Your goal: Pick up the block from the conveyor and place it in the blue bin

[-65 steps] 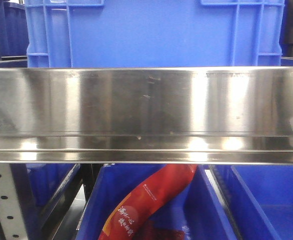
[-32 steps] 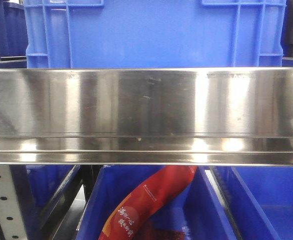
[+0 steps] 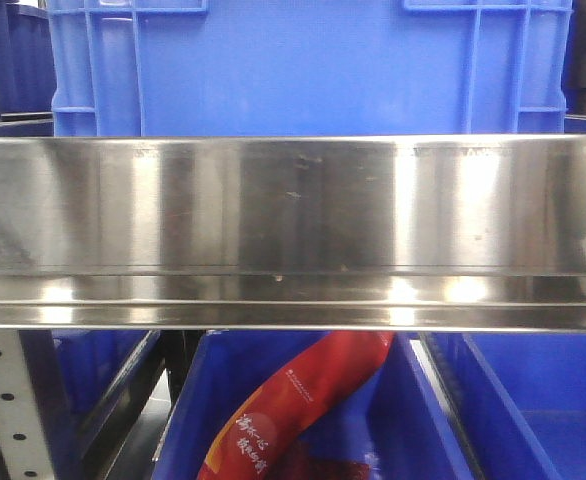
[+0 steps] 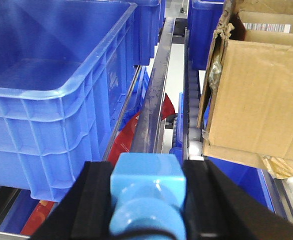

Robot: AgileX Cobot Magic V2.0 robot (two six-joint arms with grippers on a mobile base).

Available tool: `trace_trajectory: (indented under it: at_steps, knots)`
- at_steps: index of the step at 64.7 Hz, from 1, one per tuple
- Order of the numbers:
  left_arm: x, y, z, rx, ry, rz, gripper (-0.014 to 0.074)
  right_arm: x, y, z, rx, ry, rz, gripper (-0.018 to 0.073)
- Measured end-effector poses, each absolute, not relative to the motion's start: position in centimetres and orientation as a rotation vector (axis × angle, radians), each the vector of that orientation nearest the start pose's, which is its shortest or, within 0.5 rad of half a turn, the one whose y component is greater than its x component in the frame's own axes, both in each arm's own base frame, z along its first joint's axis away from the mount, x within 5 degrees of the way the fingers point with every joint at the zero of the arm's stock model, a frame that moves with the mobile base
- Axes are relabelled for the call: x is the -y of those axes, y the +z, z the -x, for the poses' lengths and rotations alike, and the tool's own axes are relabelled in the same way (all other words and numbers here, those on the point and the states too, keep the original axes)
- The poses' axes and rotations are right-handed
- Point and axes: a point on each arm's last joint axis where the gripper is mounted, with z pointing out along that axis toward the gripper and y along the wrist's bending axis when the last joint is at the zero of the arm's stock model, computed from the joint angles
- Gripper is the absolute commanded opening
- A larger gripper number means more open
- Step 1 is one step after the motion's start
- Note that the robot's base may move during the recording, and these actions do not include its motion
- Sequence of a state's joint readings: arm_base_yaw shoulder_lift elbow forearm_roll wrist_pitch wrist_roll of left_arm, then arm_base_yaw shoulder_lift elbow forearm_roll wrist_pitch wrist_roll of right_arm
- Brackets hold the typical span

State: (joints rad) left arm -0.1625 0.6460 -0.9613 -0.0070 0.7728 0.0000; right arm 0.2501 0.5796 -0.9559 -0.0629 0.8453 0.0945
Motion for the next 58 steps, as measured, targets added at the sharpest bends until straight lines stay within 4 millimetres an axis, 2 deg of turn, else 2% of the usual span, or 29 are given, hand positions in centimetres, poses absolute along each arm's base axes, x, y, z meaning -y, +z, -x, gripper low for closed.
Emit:
trace_trajectory:
  at_steps: [14, 26, 36, 43, 51, 58]
  knots:
    - [1.7, 41.5, -10.4, -1.910, -0.118, -0.154, -0.0111, -1.7, 40.9, -8.2, -1.942, 0.146, 0.174, -0.0154]
    - [2.7, 44.5, -11.9, -1.864, -0.143, -0.229, -0.0111, -2.4, 43.2, -9.0, -1.863, 0.174, 0.246, -0.0154]
    - [4.9, 48.4, -14.6, -1.815, -0.203, -0.332, -0.0111, -4.6, 46.3, -12.1, -1.821, 0.229, 0.343, -0.0154]
    - [7.2, 50.2, -17.0, -1.804, -0.256, -0.404, -0.0111, -6.7, 47.8, -14.8, -1.824, 0.267, 0.398, -0.0154]
    - [10.8, 50.3, -20.6, -1.834, -0.305, -0.493, -0.0111, -9.5, 48.4, -18.2, -1.845, 0.297, 0.451, -0.0154]
    - [13.6, 49.4, -23.3, -1.873, -0.331, -0.552, -0.0111, -11.5, 47.4, -21.2, -1.901, 0.298, 0.477, -0.0154]
